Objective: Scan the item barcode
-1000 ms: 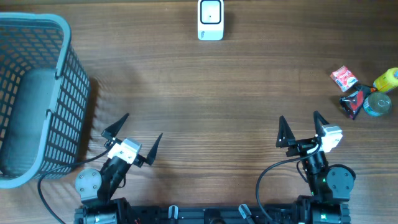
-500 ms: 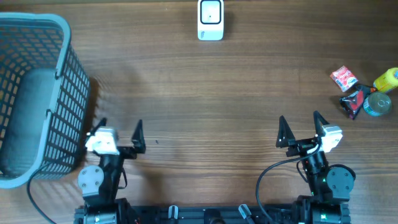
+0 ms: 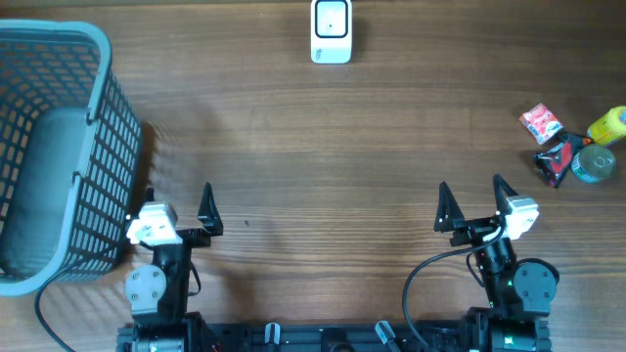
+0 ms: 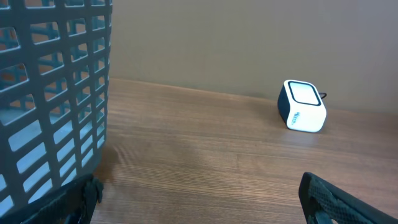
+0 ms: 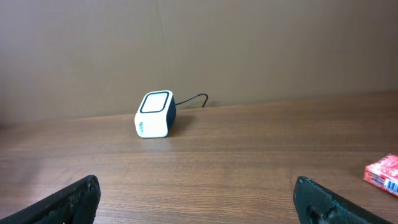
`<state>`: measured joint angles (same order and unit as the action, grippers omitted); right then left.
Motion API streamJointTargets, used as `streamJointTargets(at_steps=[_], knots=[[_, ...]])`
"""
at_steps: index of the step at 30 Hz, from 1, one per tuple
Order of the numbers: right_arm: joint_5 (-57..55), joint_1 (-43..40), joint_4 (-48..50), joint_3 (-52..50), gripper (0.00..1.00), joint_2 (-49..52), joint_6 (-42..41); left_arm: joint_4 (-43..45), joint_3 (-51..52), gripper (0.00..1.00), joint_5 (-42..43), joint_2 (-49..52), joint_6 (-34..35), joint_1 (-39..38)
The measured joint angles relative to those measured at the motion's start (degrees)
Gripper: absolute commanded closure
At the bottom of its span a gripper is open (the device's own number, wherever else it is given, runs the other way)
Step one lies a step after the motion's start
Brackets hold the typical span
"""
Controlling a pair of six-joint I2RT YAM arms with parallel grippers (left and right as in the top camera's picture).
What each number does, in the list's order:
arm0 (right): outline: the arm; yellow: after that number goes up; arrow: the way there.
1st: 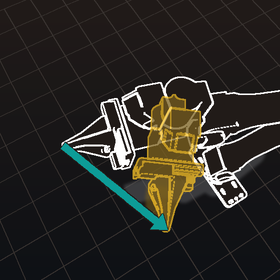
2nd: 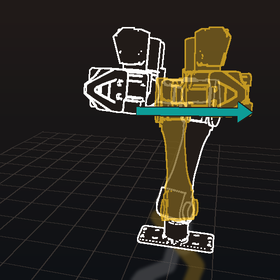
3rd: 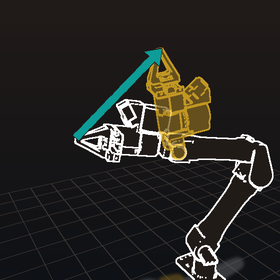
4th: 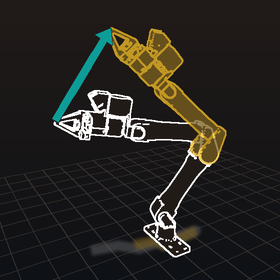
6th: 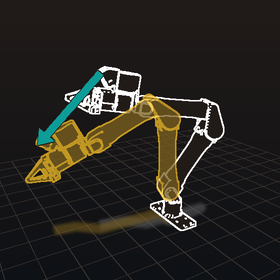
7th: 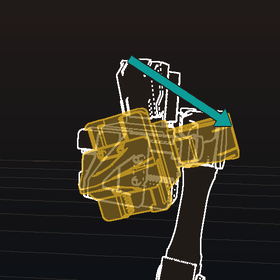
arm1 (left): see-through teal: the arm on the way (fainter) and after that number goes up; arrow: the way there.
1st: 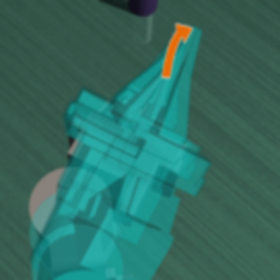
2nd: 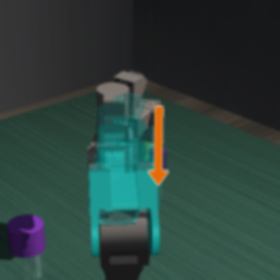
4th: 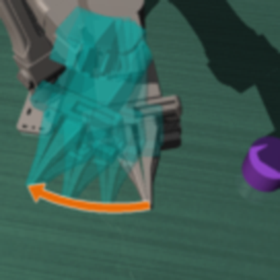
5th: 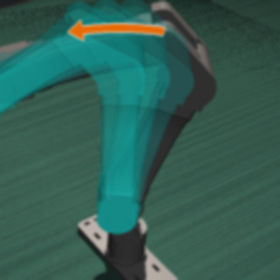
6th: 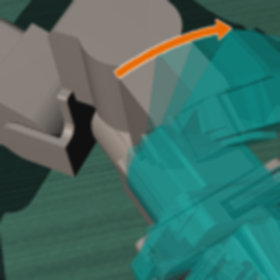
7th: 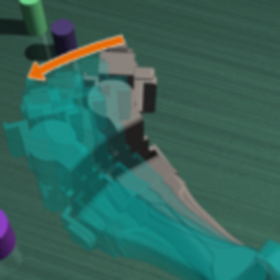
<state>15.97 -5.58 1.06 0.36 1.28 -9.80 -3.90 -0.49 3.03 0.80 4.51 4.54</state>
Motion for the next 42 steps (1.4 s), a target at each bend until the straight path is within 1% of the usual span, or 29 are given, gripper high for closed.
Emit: streamJointTargets(at_steps=[14, 33, 36, 39, 42], knots=[[0.0, 0.0, 0.0, 0.0, 0.00, 0.0, 0.0, 0.0, 0.0, 0.00, -0.2, 0.0, 2.7, 0.0], [0.0, 0.0, 0.0, 0.0, 0.00, -0.1, 0.0, 0.0, 0.0, 0.00, -0.2, 0.0, 3.1, 0.0], [-1.2, 0.0, 0.0, 0.0, 0.00, -0.1, -2.7, 0.0, 0.0, 0.00, -0.2, 0.0, 3.1, 0.0], [-6.6, 0.0, 0.0, 0.0, 0.00, -0.1, -8.9, 0.0, 0.0, 0.00, -0.2, 0.0, 3.1, 0.0], [-10.6, 0.0, -0.8, 0.0, 0.00, -0.2, -11.1, 0.0, 0.0, 0.00, -0.2, 0.0, 3.1, 0.0]])
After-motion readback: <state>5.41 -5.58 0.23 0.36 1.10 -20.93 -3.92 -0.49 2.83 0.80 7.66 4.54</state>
